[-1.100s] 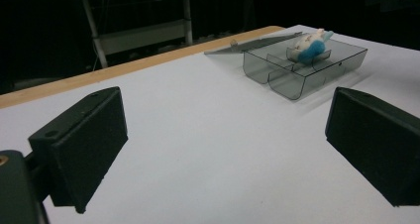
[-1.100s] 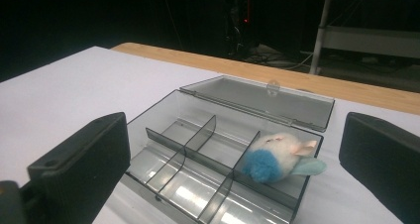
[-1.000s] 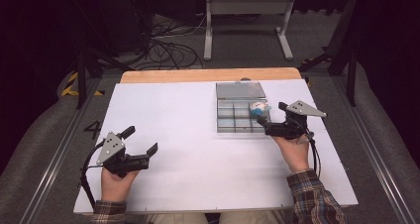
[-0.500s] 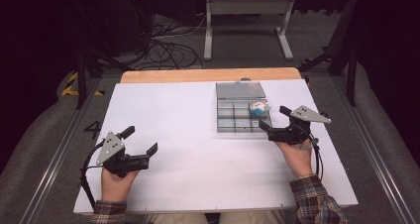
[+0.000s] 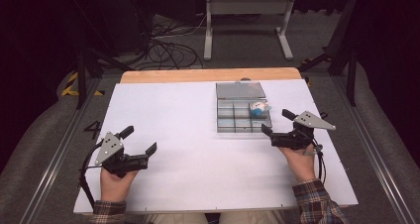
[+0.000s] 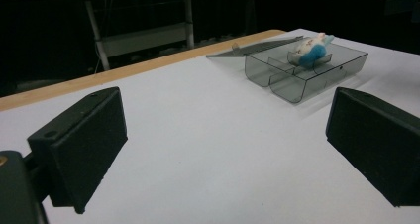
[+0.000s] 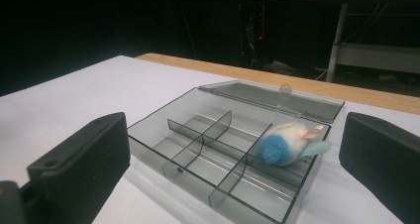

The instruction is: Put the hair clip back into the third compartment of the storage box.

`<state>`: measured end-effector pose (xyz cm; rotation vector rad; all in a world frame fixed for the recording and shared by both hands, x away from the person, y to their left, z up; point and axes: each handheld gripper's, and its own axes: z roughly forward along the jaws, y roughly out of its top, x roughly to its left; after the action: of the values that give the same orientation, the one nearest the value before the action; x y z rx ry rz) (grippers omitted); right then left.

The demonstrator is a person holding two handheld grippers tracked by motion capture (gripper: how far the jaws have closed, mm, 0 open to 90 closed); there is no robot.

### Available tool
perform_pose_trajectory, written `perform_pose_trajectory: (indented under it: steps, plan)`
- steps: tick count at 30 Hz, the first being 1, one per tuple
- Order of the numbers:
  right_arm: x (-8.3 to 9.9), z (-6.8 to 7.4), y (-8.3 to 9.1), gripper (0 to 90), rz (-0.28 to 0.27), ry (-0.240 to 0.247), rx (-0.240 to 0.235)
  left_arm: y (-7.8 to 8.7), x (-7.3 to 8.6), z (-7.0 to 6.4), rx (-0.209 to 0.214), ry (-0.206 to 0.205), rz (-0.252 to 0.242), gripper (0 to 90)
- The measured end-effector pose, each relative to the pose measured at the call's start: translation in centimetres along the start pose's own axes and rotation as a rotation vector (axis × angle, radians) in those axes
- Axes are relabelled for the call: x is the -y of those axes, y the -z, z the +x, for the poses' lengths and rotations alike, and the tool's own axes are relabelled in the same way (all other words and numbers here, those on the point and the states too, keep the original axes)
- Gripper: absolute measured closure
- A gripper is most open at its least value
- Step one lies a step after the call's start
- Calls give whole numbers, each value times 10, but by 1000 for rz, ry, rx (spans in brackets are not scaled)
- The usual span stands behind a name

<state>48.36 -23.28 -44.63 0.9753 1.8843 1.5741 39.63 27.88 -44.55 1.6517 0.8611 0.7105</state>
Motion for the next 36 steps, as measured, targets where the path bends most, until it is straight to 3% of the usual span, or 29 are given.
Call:
perform_pose_trajectory:
  steps: [16,36]
  plan:
    - [8,-4,16,0,-45,16,5,2,0,1,0,-2,-1,30]
    - [17,-10,37,0,-82,0,11,4,2,2,4,1,-3,30]
